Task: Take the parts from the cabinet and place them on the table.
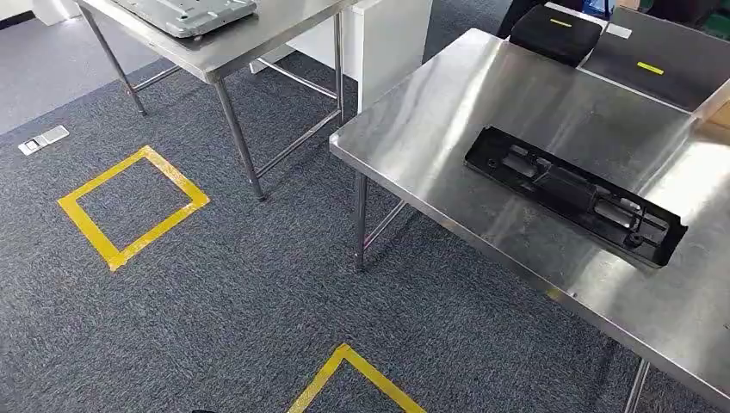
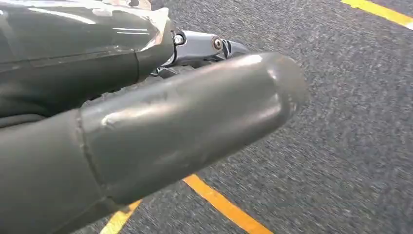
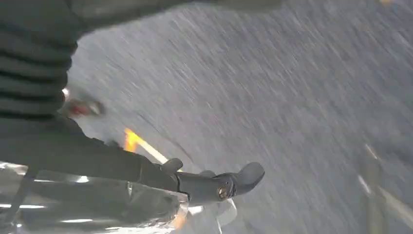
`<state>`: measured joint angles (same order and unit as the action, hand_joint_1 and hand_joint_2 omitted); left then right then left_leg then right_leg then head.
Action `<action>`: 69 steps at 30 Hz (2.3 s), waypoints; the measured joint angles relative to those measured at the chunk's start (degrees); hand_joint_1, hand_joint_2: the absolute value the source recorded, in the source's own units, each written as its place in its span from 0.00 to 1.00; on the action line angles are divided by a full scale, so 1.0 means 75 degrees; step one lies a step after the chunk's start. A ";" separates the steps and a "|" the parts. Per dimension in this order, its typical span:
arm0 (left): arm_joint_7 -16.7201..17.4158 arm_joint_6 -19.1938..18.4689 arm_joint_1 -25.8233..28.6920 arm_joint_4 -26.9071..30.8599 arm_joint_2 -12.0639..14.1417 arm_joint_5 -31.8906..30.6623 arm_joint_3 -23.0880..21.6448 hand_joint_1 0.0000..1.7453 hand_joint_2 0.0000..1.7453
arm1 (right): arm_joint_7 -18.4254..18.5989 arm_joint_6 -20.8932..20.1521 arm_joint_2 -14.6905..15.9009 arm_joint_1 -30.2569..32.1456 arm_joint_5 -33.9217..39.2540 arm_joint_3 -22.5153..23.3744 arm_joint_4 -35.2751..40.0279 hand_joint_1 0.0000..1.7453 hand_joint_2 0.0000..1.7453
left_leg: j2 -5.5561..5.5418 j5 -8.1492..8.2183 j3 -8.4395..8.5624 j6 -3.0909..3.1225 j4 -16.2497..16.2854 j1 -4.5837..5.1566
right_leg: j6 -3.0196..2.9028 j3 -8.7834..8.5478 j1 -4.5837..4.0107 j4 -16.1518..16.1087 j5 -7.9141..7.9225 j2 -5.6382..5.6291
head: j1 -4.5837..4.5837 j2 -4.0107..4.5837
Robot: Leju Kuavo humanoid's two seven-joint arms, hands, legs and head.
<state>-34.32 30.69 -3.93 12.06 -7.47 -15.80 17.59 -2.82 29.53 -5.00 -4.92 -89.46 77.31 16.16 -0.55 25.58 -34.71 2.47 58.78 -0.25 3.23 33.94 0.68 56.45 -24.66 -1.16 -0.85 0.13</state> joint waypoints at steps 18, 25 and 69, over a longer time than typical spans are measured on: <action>0.0152 0.0015 -0.0001 -0.0023 0.0198 -0.0189 -0.0006 0.00 0.00 | 0.0161 0.0067 -0.0242 -0.0056 0.0003 -0.0566 -0.0438 0.00 0.00 | 0.0701 -0.0125 0.0010 0.0200 -0.0130 0.0036 | 0.0123 -0.0030 0.0095 0.0922 -0.0720 0.0257 | 0.0052 0.0000; 0.0038 0.0102 0.0007 -0.0029 0.0201 -0.0131 -0.0003 0.00 0.00 | 0.0152 0.0070 -0.0239 -0.0118 -0.0006 -0.0685 -0.0464 0.00 0.00 | 0.1033 0.0031 0.0166 -0.0216 0.0002 -0.0024 | -0.0321 -0.0526 0.0134 0.0061 -0.0383 0.0473 | 0.0012 0.0000; 0.0548 -0.0399 0.0079 -0.0119 0.0236 -0.0289 0.0006 0.00 0.00 | 0.0236 0.0020 -0.0233 -0.0085 0.0216 -0.0901 -0.0522 0.00 1.00 | -0.0005 0.0252 0.0530 -0.0284 -0.0186 -0.0070 | -0.0330 -0.0322 -0.0069 0.0053 -0.0258 0.0031 | -0.0041 0.0000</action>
<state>-30.21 27.69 -3.33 11.17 -5.70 -17.97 17.64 -1.05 29.68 -6.75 -5.55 -87.84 70.55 12.24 -0.58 27.47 -30.74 0.34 57.39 -0.78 0.75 31.52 0.16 56.85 -26.60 -0.93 -1.16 0.13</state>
